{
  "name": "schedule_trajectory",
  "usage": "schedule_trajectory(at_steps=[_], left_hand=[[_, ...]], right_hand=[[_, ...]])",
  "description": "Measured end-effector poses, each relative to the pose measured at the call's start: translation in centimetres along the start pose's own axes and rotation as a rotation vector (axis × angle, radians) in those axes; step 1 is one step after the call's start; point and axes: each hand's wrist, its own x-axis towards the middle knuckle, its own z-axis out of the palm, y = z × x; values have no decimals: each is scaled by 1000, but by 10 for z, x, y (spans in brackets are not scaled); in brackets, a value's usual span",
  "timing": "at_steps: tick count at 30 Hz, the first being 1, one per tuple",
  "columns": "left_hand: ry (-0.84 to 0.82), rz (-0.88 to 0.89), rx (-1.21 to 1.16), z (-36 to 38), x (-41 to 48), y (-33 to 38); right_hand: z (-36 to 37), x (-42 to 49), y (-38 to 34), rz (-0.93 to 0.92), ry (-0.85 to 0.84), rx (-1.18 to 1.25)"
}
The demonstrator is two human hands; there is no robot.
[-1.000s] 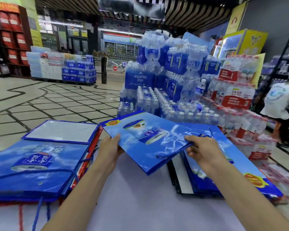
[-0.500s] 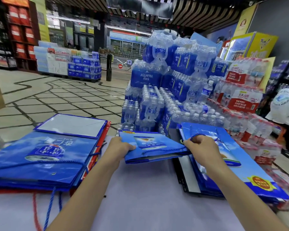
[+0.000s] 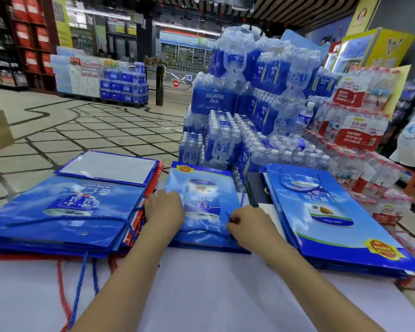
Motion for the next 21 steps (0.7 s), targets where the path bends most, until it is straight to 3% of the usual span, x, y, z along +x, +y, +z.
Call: schedule_trajectory(at_steps=[4, 7, 10, 14, 17, 21], left_hand=[[-7, 137, 64, 3, -6, 13], [-166, 337, -377, 2, -6, 22], [-288, 468, -522, -1, -13, 26], [-385, 518, -575, -1, -17, 28], [-364, 502, -565, -2, -11, 23], [-319, 418, -352, -6, -2, 13]], right_hand=[[5, 14, -1, 76, 8, 65], [12, 21, 4, 222, 27, 231], [16, 24, 10, 302, 32, 408], [21, 23, 12, 300, 120, 445], [21, 19, 10, 259, 267, 473], [7, 10, 16, 153, 431, 473]])
